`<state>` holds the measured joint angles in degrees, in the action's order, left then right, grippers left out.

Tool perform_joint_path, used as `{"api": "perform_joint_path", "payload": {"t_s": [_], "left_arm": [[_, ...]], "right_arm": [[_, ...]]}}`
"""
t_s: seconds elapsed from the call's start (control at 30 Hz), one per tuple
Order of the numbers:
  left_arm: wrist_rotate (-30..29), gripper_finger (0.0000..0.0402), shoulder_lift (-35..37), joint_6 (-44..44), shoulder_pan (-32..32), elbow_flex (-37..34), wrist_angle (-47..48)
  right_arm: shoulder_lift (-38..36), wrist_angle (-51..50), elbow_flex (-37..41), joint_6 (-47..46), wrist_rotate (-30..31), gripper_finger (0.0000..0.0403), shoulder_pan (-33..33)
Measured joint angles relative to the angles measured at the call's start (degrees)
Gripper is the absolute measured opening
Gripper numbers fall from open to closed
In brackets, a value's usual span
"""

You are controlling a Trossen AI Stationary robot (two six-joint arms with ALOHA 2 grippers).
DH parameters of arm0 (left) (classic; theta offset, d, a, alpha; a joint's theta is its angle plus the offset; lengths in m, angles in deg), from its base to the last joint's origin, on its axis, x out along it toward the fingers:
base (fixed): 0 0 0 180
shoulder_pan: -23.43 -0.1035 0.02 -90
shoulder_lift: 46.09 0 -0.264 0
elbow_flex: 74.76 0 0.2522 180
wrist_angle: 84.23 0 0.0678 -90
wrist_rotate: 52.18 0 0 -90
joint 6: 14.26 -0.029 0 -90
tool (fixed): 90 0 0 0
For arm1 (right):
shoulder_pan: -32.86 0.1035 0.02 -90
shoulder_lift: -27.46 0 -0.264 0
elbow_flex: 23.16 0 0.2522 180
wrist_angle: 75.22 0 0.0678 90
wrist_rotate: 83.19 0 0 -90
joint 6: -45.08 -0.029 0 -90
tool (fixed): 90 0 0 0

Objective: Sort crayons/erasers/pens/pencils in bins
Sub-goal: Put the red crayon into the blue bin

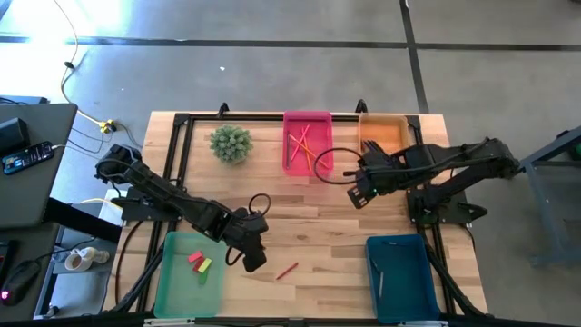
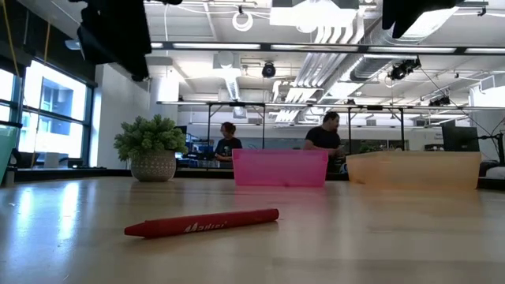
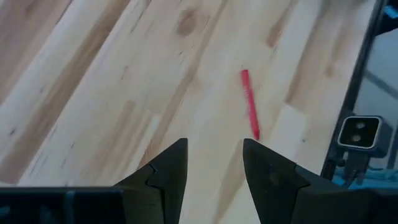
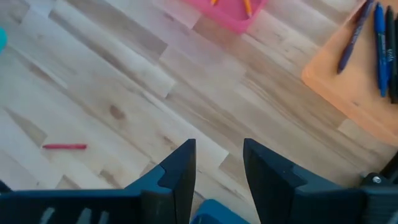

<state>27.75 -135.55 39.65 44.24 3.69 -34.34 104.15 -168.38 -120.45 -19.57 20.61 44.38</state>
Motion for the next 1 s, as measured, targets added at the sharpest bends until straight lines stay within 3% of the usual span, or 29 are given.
{"api": "perform_joint_path", "payload": {"t_s": [0.27,0.67,1.0], "left_arm": [[-2.8,0.0142,-2.1,4.6,0.8,5.6,4.0],[-3.5,0.0142,-15.8,7.1,1.9,17.5,10.3],[-4.0,0.0142,-22.0,7.5,2.9,23.5,10.5]], "right_arm": [[0.1,0.3,0.0,0.4,0.0,0.0126,2.6],[0.1,-0.1,0.0,2.8,0.0,0.0126,2.9],[0.1,-0.3,0.0,3.6,1.0,0.0126,2.8]]}}
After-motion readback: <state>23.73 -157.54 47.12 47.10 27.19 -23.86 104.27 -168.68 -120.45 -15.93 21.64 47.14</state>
